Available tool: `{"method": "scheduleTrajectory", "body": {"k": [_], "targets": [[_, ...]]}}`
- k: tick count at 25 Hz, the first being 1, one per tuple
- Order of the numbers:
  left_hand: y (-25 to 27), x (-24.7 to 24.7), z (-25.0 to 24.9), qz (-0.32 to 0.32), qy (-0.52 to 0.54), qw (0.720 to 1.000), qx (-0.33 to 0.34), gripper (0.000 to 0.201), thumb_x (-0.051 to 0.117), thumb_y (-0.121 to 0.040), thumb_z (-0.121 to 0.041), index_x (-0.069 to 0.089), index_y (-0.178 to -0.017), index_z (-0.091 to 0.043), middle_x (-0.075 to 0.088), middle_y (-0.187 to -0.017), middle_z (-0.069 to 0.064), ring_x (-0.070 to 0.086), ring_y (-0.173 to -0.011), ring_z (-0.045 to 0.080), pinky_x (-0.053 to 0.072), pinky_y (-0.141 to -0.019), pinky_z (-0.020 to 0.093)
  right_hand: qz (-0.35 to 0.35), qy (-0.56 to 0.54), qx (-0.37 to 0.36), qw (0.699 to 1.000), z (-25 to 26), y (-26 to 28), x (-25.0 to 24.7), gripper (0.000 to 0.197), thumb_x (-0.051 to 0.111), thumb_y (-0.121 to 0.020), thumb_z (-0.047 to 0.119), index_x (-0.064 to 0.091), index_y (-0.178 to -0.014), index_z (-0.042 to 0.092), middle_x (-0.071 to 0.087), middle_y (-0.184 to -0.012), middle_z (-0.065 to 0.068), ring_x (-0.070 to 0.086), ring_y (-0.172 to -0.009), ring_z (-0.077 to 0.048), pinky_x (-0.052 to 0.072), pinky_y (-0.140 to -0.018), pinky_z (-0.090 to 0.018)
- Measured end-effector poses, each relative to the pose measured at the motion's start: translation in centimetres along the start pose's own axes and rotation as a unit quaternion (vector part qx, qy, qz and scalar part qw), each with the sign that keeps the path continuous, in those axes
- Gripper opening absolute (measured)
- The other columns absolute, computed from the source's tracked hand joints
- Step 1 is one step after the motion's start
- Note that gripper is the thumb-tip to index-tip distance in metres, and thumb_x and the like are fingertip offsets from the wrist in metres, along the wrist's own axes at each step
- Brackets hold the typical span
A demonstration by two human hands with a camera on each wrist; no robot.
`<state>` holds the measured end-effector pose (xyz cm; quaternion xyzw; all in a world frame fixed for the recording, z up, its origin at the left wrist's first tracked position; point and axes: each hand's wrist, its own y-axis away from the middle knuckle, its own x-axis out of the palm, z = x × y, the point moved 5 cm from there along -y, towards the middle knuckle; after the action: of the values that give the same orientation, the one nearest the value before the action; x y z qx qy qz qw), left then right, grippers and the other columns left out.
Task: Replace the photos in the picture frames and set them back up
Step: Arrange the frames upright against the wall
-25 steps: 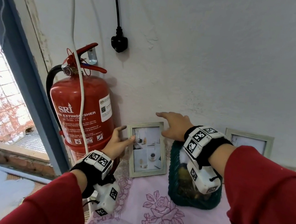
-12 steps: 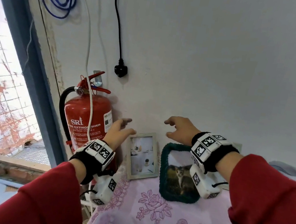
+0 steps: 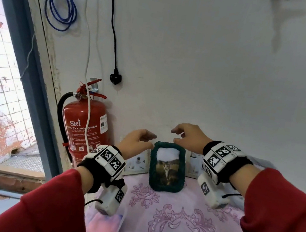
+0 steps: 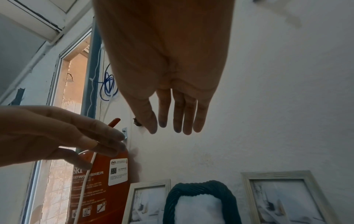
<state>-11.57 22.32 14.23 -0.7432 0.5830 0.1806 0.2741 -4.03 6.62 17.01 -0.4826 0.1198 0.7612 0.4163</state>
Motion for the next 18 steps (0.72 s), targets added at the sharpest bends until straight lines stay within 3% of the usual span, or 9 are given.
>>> {"method": "scheduleTrajectory", "body": {"k": [2,4,7,11,13,16,18], "targets": [[1.1,1.5,-0.9,0.017,-0.001,1.000,0.010,0.033,0.060,-0.085,-0.008,0.058,-0.118,-0.010,0.062,-0.118,0.007,0.056,-0.104,0.013,0.048,-0.082,0.016,-0.005,0.000,-0.001,1.000,-0.3,1.6,-0.3,0.034,0.059,-0.088,0.014,0.058,-0.122,0.011,0.057,-0.125,-0.008,0.054,-0.110,-0.018,0.038,-0.084,-0.018],[2.4,3.2,-1.7,0.034,0.004,0.999,0.015,0.031,0.060,-0.085,-0.007,0.059,-0.116,-0.010,0.062,-0.116,0.006,0.056,-0.099,0.010,0.046,-0.071,0.009,-0.009,-0.004,-0.002,1.000,-0.7,3.5,-0.6,0.030,0.059,-0.089,0.015,0.060,-0.119,0.012,0.059,-0.122,-0.006,0.053,-0.100,-0.013,0.037,-0.081,-0.018],[4.0,5.4,-2.7,0.051,0.027,0.998,0.020,0.029,0.059,-0.085,-0.003,0.060,-0.114,-0.007,0.063,-0.114,0.005,0.057,-0.100,0.010,0.048,-0.078,0.010,-0.020,-0.009,-0.009,1.000,-1.4,6.0,-1.1,0.026,0.059,-0.088,0.014,0.062,-0.114,0.011,0.062,-0.116,-0.005,0.052,-0.092,-0.010,0.040,-0.072,-0.014],[5.8,7.3,-3.6,0.065,0.041,0.997,0.026,0.028,0.058,-0.086,-0.004,0.060,-0.114,-0.007,0.064,-0.115,0.009,0.060,-0.104,0.017,0.050,-0.091,0.024,-0.037,-0.035,-0.008,0.999,-2.7,9.3,-1.6,0.024,0.060,-0.087,0.010,0.064,-0.111,0.008,0.064,-0.109,-0.007,0.056,-0.089,-0.012,0.044,-0.062,-0.007],[6.6,8.3,-3.8,0.071,0.064,0.995,0.023,0.028,0.057,-0.087,-0.004,0.060,-0.115,-0.007,0.065,-0.111,0.010,0.061,-0.099,0.018,0.051,-0.080,0.018,-0.046,-0.038,-0.005,0.998,-3.5,11.2,-1.7,0.023,0.061,-0.087,0.008,0.065,-0.109,0.006,0.065,-0.106,-0.007,0.056,-0.086,-0.010,0.043,-0.063,-0.001],[7.8,9.9,-3.9,0.073,0.100,0.992,0.016,0.027,0.056,-0.087,-0.002,0.061,-0.114,-0.006,0.065,-0.101,0.005,0.060,-0.086,0.009,0.048,-0.068,0.009,-0.042,-0.052,0.020,0.998,-5.1,13.7,-1.4,0.022,0.061,-0.087,0.009,0.065,-0.109,0.007,0.067,-0.105,-0.004,0.061,-0.091,-0.013,0.047,-0.076,-0.010],[8.5,11.0,-3.7,0.076,0.122,0.990,0.010,0.027,0.056,-0.087,-0.001,0.062,-0.113,-0.006,0.064,-0.094,-0.002,0.058,-0.079,0.001,0.047,-0.063,0.005,-0.041,-0.055,0.029,0.997,-6.2,15.3,-1.2,0.020,0.062,-0.087,0.010,0.066,-0.106,0.010,0.067,-0.100,0.000,0.062,-0.090,-0.011,0.047,-0.076,-0.009]]}}
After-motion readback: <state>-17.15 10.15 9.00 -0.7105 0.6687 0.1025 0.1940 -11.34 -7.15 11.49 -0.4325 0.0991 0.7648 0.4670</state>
